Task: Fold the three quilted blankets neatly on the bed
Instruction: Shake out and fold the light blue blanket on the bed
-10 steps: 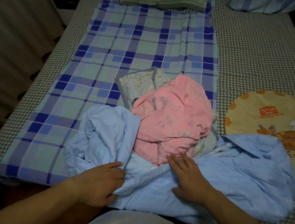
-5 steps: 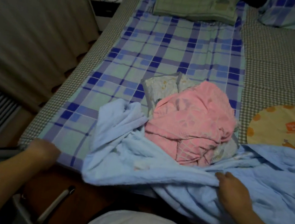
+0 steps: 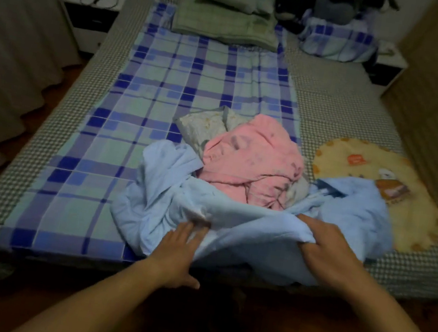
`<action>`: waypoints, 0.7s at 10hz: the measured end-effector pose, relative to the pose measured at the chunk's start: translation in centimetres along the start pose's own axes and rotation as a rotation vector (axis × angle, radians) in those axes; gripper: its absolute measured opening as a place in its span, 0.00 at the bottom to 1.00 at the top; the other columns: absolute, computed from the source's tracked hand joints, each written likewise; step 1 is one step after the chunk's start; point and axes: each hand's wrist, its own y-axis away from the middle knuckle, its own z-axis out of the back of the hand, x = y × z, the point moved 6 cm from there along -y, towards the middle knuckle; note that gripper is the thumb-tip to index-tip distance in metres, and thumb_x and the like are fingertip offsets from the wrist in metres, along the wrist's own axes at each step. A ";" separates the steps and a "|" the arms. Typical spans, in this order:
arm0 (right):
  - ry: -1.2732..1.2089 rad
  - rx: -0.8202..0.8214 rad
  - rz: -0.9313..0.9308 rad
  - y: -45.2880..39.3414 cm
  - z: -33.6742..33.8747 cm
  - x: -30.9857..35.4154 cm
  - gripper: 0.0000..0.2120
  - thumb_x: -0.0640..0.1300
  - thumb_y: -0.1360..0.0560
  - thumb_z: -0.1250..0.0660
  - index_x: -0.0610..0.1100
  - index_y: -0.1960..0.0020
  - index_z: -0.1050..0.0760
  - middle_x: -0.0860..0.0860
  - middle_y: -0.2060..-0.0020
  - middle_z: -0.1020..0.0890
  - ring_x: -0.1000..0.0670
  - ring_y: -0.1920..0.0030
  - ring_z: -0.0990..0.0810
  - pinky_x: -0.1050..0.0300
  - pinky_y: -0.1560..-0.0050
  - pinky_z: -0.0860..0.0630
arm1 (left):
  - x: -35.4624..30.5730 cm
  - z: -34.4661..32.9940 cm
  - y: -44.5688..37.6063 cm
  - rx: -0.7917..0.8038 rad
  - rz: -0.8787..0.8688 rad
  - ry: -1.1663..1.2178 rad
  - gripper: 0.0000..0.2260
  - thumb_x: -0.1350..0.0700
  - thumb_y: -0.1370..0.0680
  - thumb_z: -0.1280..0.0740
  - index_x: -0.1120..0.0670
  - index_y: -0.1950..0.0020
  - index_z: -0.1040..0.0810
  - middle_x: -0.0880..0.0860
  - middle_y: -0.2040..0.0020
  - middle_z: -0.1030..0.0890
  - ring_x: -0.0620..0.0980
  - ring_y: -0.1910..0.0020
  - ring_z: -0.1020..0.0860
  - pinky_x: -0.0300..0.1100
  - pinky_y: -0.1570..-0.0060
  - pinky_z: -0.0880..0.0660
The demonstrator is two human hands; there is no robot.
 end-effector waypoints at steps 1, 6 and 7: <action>-0.161 -0.092 0.027 3.9 5.8 2.0 0.16 0.46 0.27 0.43 0.57 0.49 0.19 0.67 0.58 0.17 0.68 0.53 0.21 0.66 0.58 0.28 | 2.5 0.9 -0.3 -0.242 0.024 -0.138 0.50 0.43 0.32 0.29 0.49 0.19 0.56 0.58 0.23 0.38 0.58 0.24 0.38 0.58 0.27 0.41; 0.681 0.728 -0.182 5.0 -4.6 -9.9 0.31 0.62 0.32 0.28 0.50 0.33 0.26 0.48 0.37 0.21 0.46 0.38 0.21 0.55 0.41 0.27 | 13.1 8.5 5.9 -0.182 -0.220 -0.712 0.14 0.55 0.24 0.37 0.47 0.39 0.21 0.53 0.45 0.16 0.37 0.52 0.28 0.29 0.35 0.33; 0.880 0.492 -0.117 -1.7 1.4 -6.4 0.13 0.46 0.22 0.38 0.46 0.40 0.22 0.46 0.43 0.18 0.45 0.42 0.20 0.54 0.51 0.27 | 14.8 18.4 5.2 0.176 0.140 -0.788 0.15 0.55 0.19 0.38 0.53 0.33 0.24 0.55 0.34 0.22 0.51 0.38 0.22 0.46 0.36 0.26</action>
